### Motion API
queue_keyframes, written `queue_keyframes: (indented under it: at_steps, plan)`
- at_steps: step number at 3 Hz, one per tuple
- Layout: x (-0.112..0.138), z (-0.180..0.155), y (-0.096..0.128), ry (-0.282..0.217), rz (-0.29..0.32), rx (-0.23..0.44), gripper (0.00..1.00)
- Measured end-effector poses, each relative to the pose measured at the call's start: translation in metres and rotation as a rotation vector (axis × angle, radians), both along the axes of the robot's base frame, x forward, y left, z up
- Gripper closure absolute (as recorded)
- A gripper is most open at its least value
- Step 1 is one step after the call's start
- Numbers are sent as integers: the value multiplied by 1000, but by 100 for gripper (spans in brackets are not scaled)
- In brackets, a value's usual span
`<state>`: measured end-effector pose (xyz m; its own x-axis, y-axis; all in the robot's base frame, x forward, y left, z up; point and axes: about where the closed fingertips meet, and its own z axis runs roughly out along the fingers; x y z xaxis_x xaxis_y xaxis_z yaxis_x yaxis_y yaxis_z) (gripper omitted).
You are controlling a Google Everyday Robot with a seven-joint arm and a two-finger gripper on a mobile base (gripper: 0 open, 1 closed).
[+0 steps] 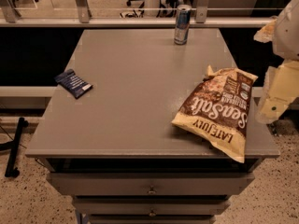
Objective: Move brown chip bag near rxbar blueberry
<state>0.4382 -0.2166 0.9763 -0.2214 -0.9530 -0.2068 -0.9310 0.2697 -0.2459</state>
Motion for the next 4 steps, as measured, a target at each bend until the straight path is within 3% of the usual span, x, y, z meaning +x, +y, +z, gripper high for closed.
queue_keyframes:
  at_steps: [1, 2, 3, 4]
  plan:
    - [0, 0, 0, 0, 0, 0, 0]
    - [21, -12, 4, -20, 14, 30, 0]
    - [74, -39, 12, -48, 16, 101, 0]
    - [115, -66, 20, -32, -12, 168, 0]
